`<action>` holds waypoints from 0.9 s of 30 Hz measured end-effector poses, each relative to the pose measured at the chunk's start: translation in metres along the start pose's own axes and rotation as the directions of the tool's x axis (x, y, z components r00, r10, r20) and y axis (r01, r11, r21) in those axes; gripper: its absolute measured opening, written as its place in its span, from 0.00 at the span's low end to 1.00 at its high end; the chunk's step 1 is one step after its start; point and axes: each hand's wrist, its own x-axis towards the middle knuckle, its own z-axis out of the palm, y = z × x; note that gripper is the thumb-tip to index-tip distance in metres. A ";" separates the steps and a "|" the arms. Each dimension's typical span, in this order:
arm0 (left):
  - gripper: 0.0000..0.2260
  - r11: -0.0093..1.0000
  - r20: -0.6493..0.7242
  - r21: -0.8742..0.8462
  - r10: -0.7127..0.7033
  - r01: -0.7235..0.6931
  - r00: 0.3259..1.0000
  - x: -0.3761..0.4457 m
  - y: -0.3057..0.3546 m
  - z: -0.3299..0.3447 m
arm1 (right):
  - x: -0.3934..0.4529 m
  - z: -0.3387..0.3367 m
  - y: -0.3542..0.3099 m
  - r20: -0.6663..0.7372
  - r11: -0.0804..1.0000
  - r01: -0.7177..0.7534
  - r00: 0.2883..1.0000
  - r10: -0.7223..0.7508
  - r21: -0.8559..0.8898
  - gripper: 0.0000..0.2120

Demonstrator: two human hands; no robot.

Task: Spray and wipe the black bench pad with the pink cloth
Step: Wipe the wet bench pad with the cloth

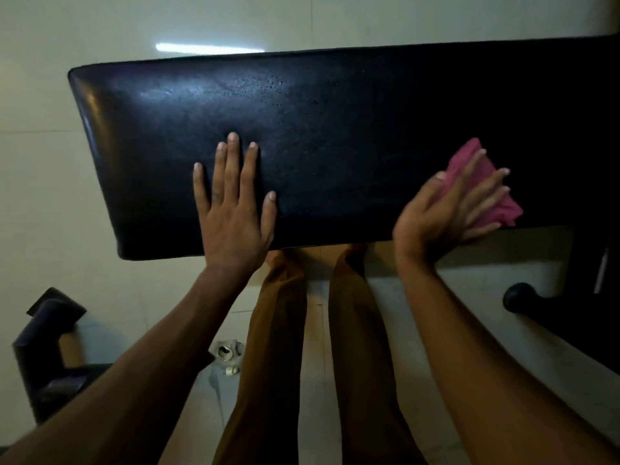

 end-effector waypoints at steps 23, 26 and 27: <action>0.27 0.996 -0.020 -0.079 0.030 -0.031 0.999 0.002 -0.003 -0.005 | 0.021 0.016 -0.112 0.357 0.513 0.858 0.468 -0.808 0.036 0.27; 0.27 0.997 -0.022 -0.076 0.025 -0.027 0.999 0.000 -0.002 -0.005 | 0.015 0.020 -0.138 0.281 0.875 0.480 0.850 -0.446 -0.064 0.27; 0.27 0.997 -0.028 -0.078 0.026 -0.028 0.999 0.000 -0.002 -0.005 | 0.006 0.021 -0.146 0.297 0.858 0.510 0.830 -0.472 -0.060 0.27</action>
